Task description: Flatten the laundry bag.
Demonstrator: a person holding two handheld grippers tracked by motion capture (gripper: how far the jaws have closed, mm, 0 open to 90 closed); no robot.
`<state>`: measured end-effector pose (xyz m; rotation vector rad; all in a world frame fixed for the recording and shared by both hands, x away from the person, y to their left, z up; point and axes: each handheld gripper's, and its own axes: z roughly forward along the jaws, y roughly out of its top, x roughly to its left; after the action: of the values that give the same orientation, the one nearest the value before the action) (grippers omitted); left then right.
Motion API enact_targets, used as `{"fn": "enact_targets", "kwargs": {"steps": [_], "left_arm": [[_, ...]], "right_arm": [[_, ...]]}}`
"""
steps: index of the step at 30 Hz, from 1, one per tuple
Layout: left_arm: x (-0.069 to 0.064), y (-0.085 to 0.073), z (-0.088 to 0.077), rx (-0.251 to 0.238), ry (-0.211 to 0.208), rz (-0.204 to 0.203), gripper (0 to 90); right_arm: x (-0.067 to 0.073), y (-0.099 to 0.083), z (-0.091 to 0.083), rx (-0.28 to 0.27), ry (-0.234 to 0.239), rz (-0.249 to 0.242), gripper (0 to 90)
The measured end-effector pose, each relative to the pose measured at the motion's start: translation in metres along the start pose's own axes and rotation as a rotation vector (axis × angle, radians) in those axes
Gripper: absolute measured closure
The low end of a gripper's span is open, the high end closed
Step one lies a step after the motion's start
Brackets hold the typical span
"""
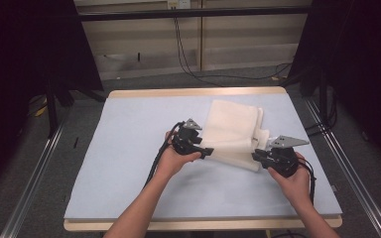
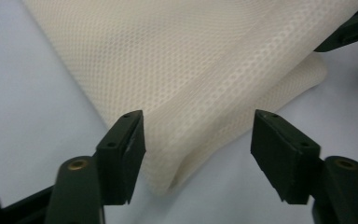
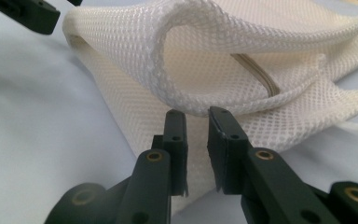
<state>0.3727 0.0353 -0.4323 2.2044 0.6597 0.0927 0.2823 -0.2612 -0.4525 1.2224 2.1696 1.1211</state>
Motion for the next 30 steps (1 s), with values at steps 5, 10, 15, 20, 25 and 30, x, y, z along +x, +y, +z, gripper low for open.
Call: {"fn": "enact_targets", "kwargs": {"steps": [5, 10, 15, 20, 25, 30], "left_arm": [[-0.009, 0.009, 0.008, -0.004, -0.011, 0.034, 23.9], [-0.014, 0.010, 0.017, -0.006, -0.003, 0.065, 21.2], [-0.019, 0.015, 0.022, -0.015, 0.043, 0.107, 43.5], [-0.017, 0.016, 0.018, -0.010, 0.067, 0.072, 75.3], [-0.008, 0.014, 0.010, -0.030, 0.060, 0.005, 80.8], [0.003, 0.008, -0.004, -0.065, 0.075, -0.061, 81.3]], "right_arm": [[0.001, 0.005, -0.002, -0.022, 0.001, 0.005, 77.5], [0.004, 0.009, -0.002, -0.042, 0.011, 0.007, 78.1], [0.007, 0.011, -0.001, -0.052, 0.021, -0.005, 78.2], [0.004, 0.008, -0.001, -0.054, 0.016, 0.006, 72.2], [0.000, 0.002, 0.000, -0.028, 0.001, 0.014, 70.7], [-0.002, -0.006, 0.005, 0.025, 0.002, 0.000, 70.0]]}}
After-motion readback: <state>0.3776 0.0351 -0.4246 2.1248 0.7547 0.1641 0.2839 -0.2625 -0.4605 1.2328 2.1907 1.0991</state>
